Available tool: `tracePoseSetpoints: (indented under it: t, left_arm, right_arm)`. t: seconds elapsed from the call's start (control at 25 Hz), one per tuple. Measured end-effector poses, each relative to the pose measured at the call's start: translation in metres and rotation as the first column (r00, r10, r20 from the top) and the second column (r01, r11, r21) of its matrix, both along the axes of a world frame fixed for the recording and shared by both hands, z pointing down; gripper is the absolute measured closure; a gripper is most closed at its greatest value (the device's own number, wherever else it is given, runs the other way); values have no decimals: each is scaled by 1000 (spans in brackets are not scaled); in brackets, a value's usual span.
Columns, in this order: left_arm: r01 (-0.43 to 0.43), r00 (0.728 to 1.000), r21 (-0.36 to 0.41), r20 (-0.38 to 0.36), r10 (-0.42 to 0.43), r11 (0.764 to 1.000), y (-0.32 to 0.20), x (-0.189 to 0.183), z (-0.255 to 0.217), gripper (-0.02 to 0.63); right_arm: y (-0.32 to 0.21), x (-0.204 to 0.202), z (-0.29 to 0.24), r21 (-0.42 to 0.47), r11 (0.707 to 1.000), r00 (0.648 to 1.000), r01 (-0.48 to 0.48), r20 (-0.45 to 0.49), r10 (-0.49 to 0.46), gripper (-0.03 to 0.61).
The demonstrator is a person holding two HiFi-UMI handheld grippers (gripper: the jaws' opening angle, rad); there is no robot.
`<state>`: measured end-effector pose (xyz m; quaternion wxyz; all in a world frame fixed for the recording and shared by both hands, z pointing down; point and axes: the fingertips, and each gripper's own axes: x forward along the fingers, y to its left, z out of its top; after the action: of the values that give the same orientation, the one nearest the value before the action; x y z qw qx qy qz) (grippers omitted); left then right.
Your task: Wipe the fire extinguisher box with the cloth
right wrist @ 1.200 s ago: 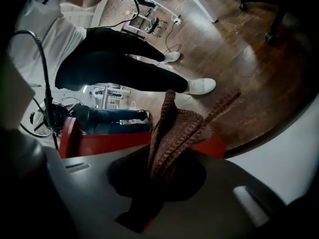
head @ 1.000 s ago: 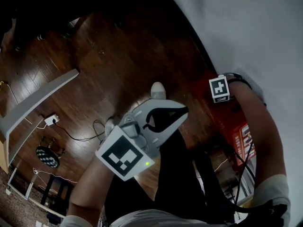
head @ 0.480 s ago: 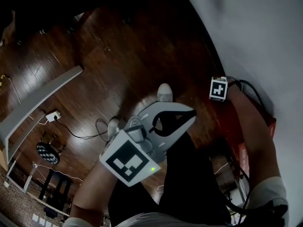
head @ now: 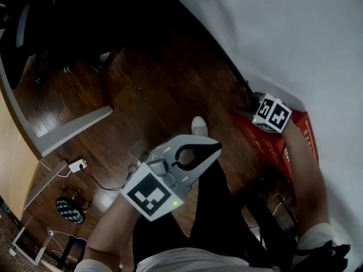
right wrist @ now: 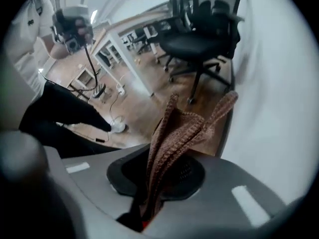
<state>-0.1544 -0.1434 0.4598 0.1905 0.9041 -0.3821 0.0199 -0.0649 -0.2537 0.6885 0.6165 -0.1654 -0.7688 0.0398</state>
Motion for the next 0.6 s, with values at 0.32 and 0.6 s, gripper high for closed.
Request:
tracePoseSetpoints:
  t: [0.32, 0.6]
  left_arm:
    - [-260, 950, 158, 219, 223, 953, 118, -6, -91, 614]
    - [-384, 883, 117, 335, 327, 916, 223, -7, -156, 614]
  right_arm:
    - [148, 23, -205, 129, 837, 802, -532, 396, 448, 525]
    - [327, 108, -336, 84, 526, 467, -847, 591, 658, 525]
